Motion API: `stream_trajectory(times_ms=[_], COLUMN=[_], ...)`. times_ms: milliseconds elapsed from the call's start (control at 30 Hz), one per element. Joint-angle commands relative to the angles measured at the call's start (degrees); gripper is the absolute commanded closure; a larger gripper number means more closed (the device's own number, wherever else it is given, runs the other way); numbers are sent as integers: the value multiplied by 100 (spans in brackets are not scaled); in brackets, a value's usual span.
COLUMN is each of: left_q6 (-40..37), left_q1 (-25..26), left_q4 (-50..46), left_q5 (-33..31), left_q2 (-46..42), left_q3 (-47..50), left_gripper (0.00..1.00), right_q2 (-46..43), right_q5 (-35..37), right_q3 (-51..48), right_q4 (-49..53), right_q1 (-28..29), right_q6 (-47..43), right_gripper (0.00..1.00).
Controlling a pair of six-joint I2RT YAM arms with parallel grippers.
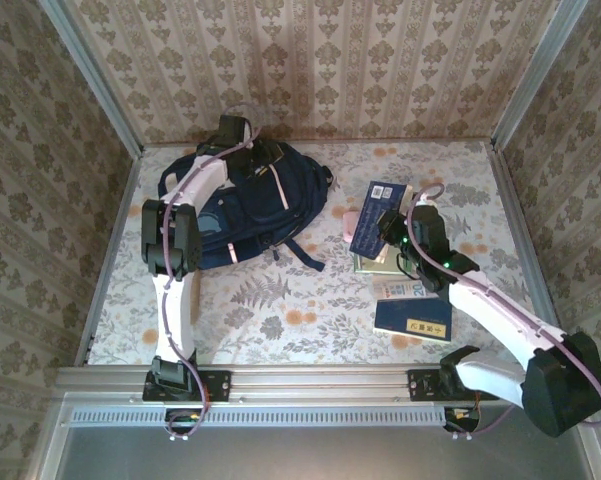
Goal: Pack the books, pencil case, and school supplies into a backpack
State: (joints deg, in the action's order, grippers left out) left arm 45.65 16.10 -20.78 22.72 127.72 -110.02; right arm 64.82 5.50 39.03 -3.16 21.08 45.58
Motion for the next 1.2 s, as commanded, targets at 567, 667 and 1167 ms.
stream_trajectory(times_ms=[567,667,1167], left_q6=[157,-59,-2495], left_q1=[359,367,767], left_q4=[-127,-507,-2762], left_q5=[114,92,531], left_q2=[868,1024,-395], left_q3=[-1046,-1375,-2394], left_gripper=[67,83,100], right_q2=[242,177,-89], right_q5=[-506,-481,389], right_q3=[-18,-18,414], right_q4=[-441,-422,713], right_q1=[-117,-117,-121], right_q6=[347,315,206], right_gripper=[100,100,100])
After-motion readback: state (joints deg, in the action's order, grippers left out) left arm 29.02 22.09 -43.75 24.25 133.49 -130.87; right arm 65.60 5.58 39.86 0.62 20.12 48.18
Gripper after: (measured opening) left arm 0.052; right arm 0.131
